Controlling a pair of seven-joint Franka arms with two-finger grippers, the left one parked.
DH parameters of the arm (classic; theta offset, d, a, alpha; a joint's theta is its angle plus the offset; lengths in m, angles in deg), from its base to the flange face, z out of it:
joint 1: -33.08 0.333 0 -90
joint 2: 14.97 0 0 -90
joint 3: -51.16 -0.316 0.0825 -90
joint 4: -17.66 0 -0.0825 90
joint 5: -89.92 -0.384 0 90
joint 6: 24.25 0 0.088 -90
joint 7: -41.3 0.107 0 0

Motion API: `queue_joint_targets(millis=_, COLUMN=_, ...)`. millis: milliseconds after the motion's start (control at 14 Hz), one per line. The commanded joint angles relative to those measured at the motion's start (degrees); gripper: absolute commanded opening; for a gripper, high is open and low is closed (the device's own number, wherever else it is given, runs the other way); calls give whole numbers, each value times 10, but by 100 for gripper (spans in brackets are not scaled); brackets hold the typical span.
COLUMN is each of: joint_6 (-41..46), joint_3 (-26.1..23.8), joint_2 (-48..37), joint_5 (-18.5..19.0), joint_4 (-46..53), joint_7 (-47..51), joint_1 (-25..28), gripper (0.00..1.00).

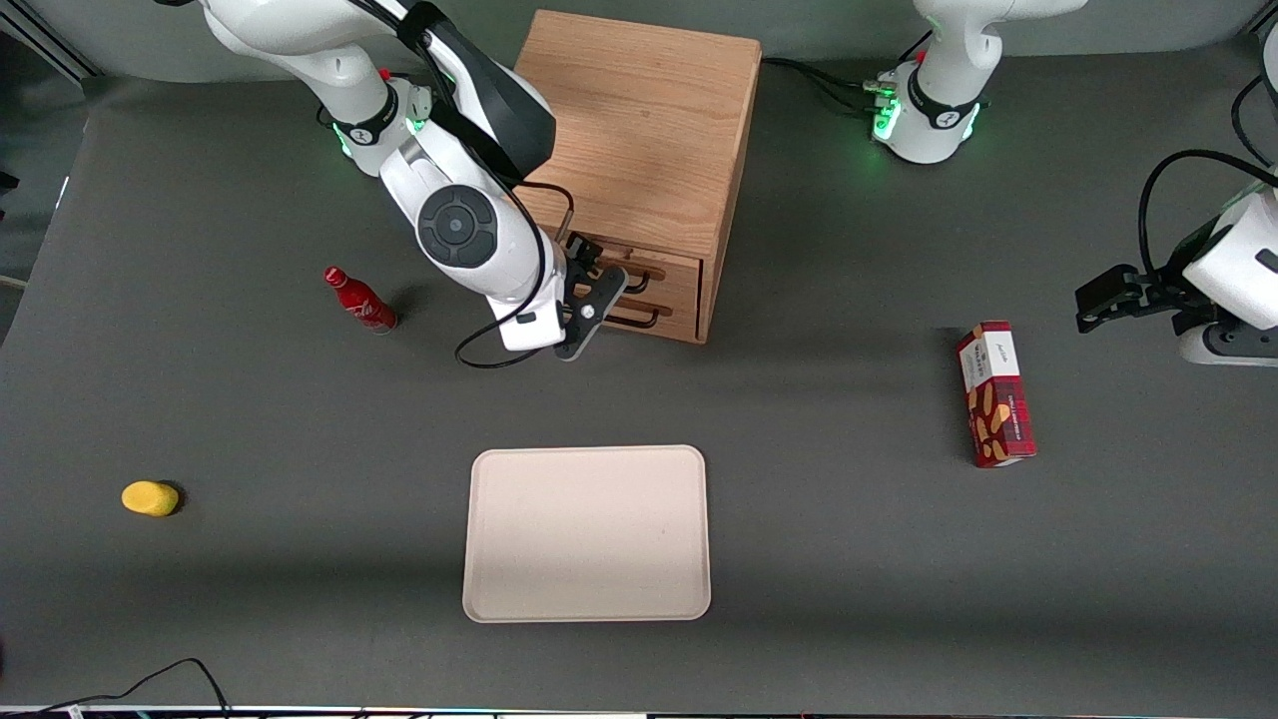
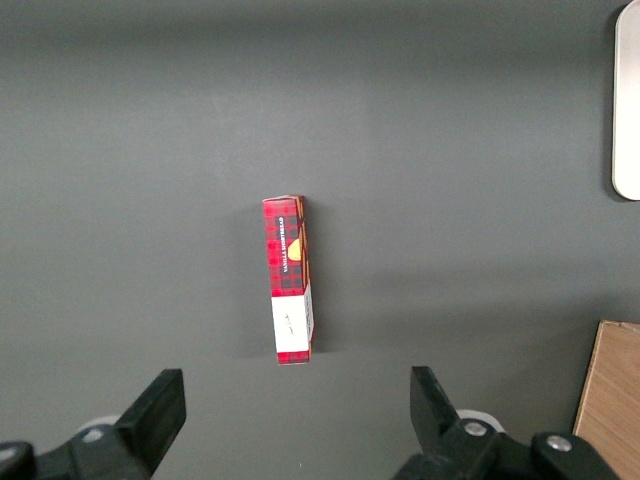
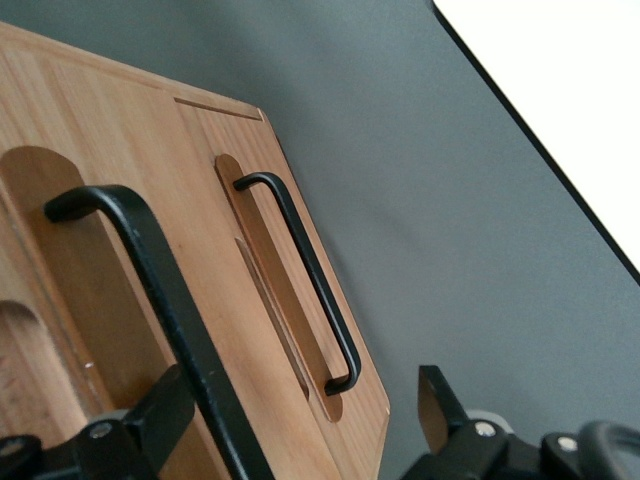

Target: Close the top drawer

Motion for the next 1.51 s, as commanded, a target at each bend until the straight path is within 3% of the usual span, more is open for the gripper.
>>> queue_joint_targets(millis=0, joint_6=47, joint_3=-15, joint_2=2, joint_5=-4, joint_4=36, joint_7=19, joint_1=-4, gripper=100)
queue_joint_targets(millis=287, joint_6=121, joint_3=-13, joint_2=-5, joint_5=-4, joint_4=111, joint_7=43, joint_1=-5, gripper=100)
queue_joint_targets(millis=502, joint_6=209, joint_3=9, joint_2=-29, joint_5=-4, joint_4=171, joint_7=136, joint_1=-15, gripper=100)
queue_joint_targets(millis=932, joint_6=230, joint_3=181, joint_2=-117, joint_5=7, joint_4=155, joint_7=185, joint_1=-24, gripper=100)
queue_joint_targets(millis=1147, joint_6=234, joint_3=203, joint_2=-141, joint_5=43, joint_4=119, joint_7=182, joint_1=-69, gripper=100)
queue_joint_targets(millis=1433, joint_6=231, joint_3=251, joint_2=-154, joint_5=48, joint_4=81, joint_7=176, joint_1=-97, gripper=100)
